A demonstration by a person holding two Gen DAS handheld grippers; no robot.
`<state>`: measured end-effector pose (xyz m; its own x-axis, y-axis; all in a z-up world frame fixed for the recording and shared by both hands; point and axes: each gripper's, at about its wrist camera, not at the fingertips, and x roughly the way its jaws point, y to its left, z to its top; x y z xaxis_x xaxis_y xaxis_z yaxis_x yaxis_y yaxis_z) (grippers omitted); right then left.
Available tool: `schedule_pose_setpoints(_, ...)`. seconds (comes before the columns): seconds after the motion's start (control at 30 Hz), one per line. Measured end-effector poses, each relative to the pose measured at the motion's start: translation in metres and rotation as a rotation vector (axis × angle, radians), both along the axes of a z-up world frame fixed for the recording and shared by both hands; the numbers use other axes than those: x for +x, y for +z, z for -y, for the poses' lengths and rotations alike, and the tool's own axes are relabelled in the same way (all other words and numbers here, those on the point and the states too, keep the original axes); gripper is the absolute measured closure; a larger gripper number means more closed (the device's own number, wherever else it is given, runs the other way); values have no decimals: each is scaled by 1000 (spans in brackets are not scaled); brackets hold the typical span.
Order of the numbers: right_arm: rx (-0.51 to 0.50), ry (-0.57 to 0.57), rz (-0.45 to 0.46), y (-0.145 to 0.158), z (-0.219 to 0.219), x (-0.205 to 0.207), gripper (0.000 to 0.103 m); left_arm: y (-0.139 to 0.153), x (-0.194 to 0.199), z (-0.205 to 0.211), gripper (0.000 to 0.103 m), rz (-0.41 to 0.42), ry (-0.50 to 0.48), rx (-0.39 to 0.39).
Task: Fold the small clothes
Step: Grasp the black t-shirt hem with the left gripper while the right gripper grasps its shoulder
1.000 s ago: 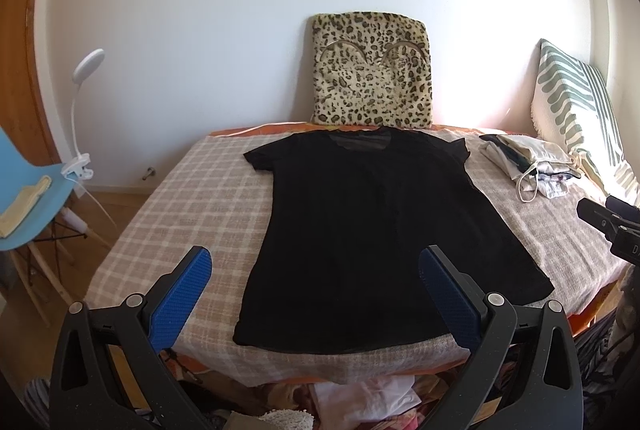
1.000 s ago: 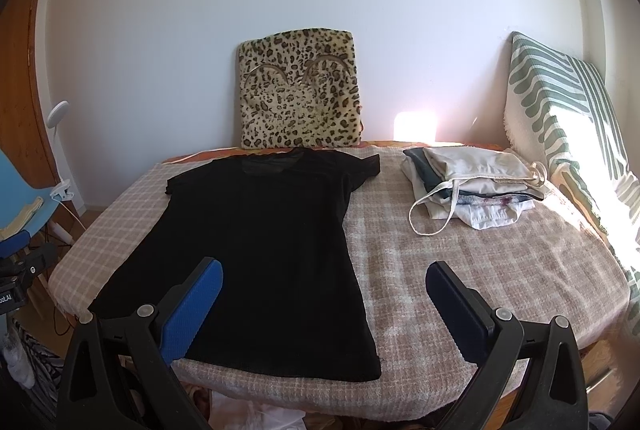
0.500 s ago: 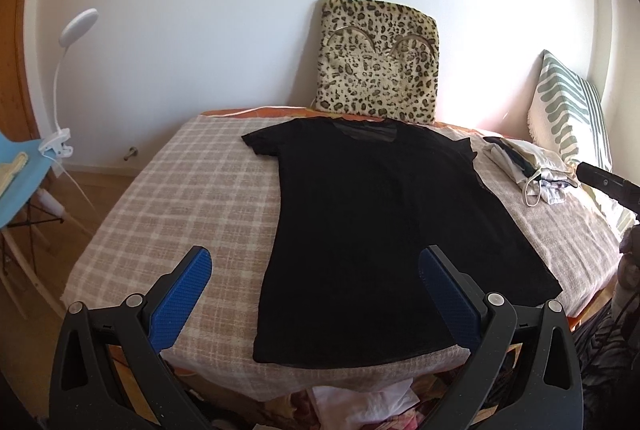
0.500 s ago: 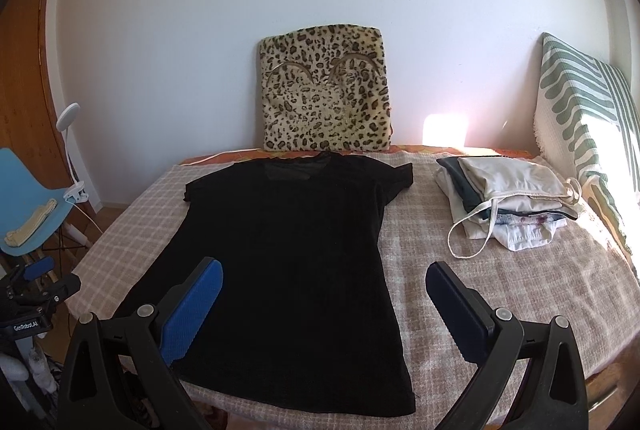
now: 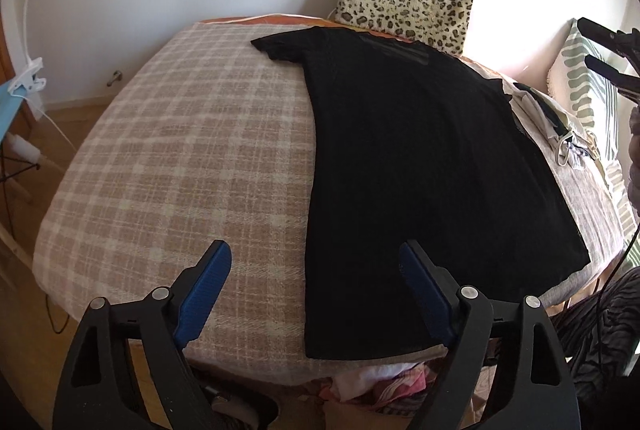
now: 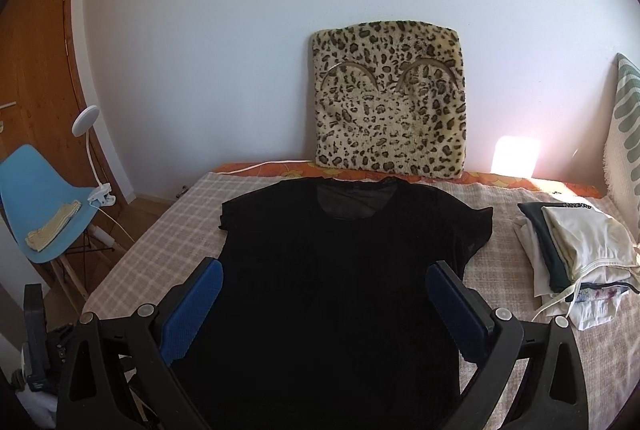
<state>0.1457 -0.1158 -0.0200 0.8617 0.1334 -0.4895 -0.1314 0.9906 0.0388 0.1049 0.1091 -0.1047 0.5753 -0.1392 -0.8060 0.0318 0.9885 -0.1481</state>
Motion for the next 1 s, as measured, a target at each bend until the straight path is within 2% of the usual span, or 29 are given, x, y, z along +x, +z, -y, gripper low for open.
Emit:
schedule_pose_setpoints(0.07,5,37,5,3,-10,17,0,-13,4,-4,27,-90,0,-73)
schedule_pose_setpoints(0.13,13,87,5,5,-21,34,2,-25,7,-4,38,-168,-11,-159)
schedule_pose_setpoints(0.17,7,103,-3,6,-28,45,3,-28,8,-4,43,-182,-13,-168)
schedule_pose_setpoints(0.33,-22,200,-62,10,-71,97,8,-29,8,-2,50,-157,-34,-151)
schedule_pose_setpoints(0.53,84,243,-200,-1,-105,164,9,-32,14,-11,56,-161,-43,-152)
schedule_pose_setpoints(0.63,87,256,-245,-12,-126,196,12,-32,13,-15,56,-156,-42,-168)
schedule_pose_setpoints(0.87,42,275,-380,-62,-186,274,20,-33,13,-12,58,-134,-66,-141)
schedule_pose_setpoints(1.0,9,269,-457,-98,-218,312,24,-35,17,-17,72,-144,-50,-186)
